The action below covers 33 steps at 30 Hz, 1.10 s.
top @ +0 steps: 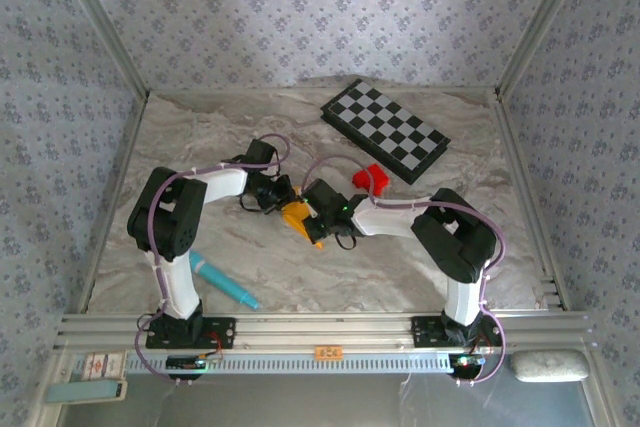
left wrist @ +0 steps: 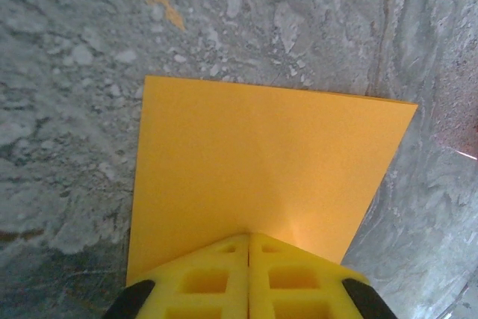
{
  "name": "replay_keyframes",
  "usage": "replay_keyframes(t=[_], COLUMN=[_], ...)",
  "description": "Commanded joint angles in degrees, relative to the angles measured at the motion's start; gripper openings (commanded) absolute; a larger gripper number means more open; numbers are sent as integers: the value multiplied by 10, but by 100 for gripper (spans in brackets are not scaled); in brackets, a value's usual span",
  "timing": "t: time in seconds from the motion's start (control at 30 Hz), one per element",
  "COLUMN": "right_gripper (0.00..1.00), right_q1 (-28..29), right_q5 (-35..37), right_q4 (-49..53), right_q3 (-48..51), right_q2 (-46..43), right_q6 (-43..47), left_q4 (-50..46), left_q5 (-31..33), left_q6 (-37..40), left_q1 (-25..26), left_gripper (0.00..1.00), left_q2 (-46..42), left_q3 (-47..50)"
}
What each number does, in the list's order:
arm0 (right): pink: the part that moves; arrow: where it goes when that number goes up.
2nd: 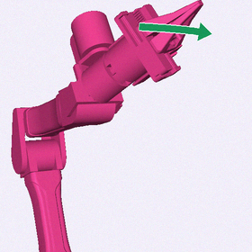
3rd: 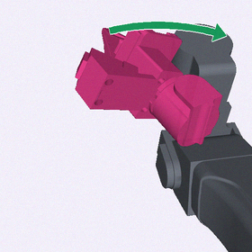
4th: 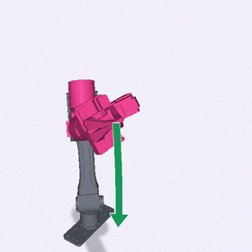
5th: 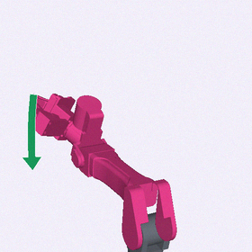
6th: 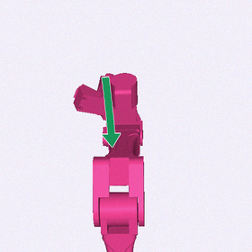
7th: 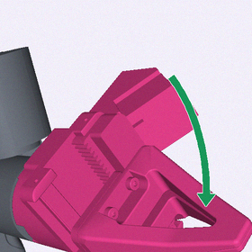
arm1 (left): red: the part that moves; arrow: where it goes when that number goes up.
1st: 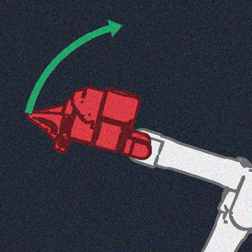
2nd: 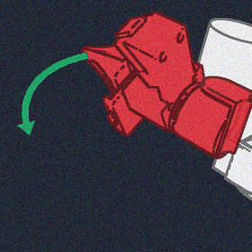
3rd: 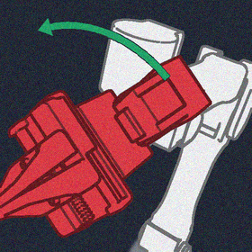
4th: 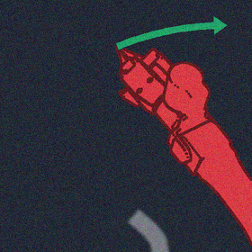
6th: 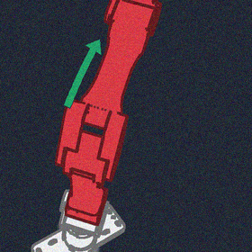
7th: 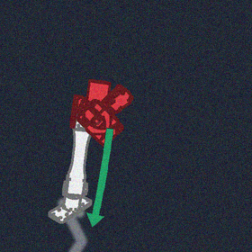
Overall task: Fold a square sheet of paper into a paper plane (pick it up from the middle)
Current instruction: Third fold the triangle at the center of the table.
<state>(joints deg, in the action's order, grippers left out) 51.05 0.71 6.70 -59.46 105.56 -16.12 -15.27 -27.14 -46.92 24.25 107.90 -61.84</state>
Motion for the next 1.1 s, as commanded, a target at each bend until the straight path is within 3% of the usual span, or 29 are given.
replay_keyframes(t=[0.0, 0.2, 0.37, 0.57, 1.07], right_gripper=[0, 0, 0, 0, 0], right_q1=[4, 3, 3, 0, -3], right_q5=[10, 7, 4, 1, -2], right_q4=[30, 31, 36, 38, 40], right_q3=[-7, -10, -15, -15, -14], right_q2=[18, 22, 25, 29, 30], right_q6=[-12, -16, -17, -19, -22], left_q4=[-22, 10, 68, 212, 272], left_q5=[4, 5, -16, -47, -42], left_q6=[1, -41, -90, -142, -188], left_q1=[-13, -52, -56, -29, 32], left_gripper=[10, 18, 18, 15, 9], left_q2=[-42, -113, -157, -197, -157], left_q3=[-1, 39, 108, 210, 236])
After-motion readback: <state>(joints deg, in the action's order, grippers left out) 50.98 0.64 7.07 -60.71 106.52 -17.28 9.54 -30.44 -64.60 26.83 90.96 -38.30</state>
